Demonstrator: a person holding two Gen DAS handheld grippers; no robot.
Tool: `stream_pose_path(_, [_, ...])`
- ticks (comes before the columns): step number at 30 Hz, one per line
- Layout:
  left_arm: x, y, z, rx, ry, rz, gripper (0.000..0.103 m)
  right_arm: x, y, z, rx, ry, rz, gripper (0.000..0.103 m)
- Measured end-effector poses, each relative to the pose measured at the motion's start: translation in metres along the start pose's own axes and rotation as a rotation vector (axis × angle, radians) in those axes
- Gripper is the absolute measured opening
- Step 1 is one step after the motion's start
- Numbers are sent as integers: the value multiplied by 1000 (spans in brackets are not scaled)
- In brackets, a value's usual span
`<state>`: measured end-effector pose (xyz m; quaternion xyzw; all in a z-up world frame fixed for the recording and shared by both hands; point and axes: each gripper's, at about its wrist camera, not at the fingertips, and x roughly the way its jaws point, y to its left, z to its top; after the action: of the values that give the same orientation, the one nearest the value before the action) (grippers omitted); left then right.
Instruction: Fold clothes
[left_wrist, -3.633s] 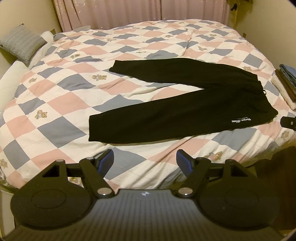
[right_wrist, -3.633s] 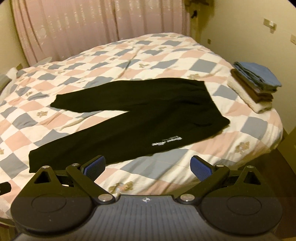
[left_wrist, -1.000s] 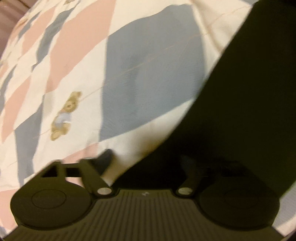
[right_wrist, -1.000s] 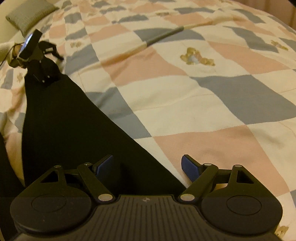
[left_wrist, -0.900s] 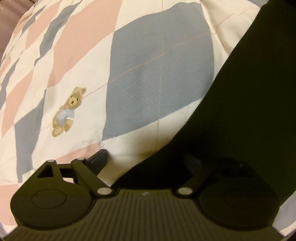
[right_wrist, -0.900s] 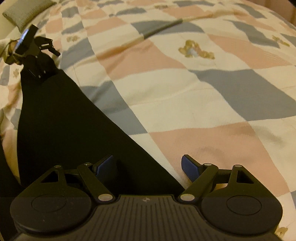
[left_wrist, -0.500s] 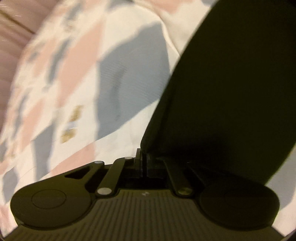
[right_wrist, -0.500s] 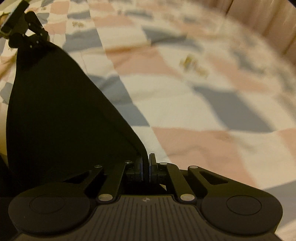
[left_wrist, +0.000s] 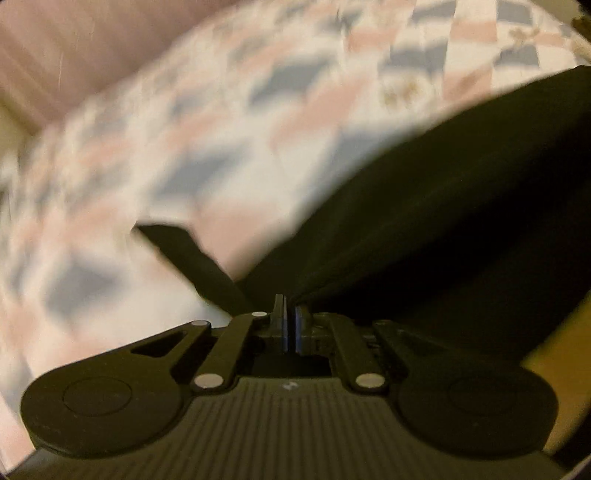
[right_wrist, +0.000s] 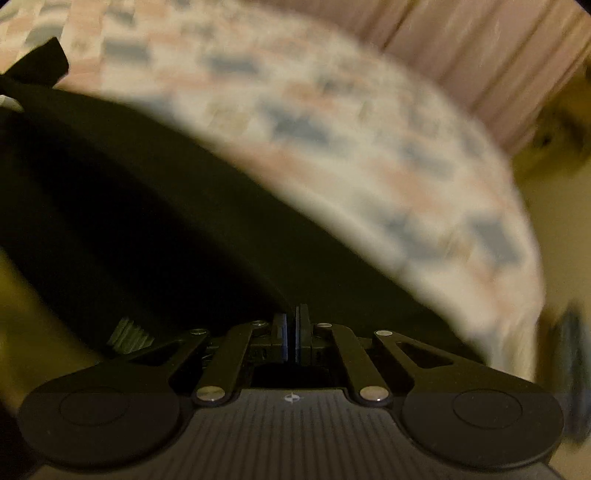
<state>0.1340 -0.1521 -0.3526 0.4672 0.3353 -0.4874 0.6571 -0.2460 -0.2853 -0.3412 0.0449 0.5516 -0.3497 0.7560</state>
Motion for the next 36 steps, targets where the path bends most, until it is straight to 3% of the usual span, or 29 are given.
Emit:
stream_pose_path(2, [13, -11, -33, -37, 102, -13, 8, 14, 20, -23, 7, 137, 26, 24])
stream_pose_path(4, [15, -20, -50, -44, 134, -14, 8, 15, 24, -39, 93, 183, 33, 33])
stream_pose_path(7, [-4, -19, -52, -129, 90, -15, 12, -1, -22, -55, 504, 152, 119, 48])
stream_pose_path(12, [-19, -6, -42, -330, 66, 1, 14, -2, -131, -116, 1329, -19, 232, 48])
stream_pose_path(15, [-35, -8, -41, -369, 30, -5, 14, 12, -178, -144, 1567, -71, 233, 48])
stream_pose_path(21, [-45, -34, -37, -344, 23, 1, 14, 42, -223, -173, 1704, -98, 211, 48])
stream_pose_path(25, [-47, -55, -45, -362, 31, 5, 14, 59, -224, -191, 1768, -77, 278, 47])
stream_pose_path(30, [-53, -61, -45, -372, 14, 19, 16, 74, -218, -197, 1782, -75, 291, 46])
stream_pose_path(31, [-56, -62, -46, -377, 10, 23, 16, 75, -216, -198, 1784, -77, 298, 33])
stream_pose_path(33, [-56, -63, -47, -376, 8, 31, 16, 71, -214, -198, 1766, -77, 282, 19])
stream_pose_path(36, [-61, -64, -49, -377, 2, 43, 16, 49, -214, -194, 1752, -117, 244, 13])
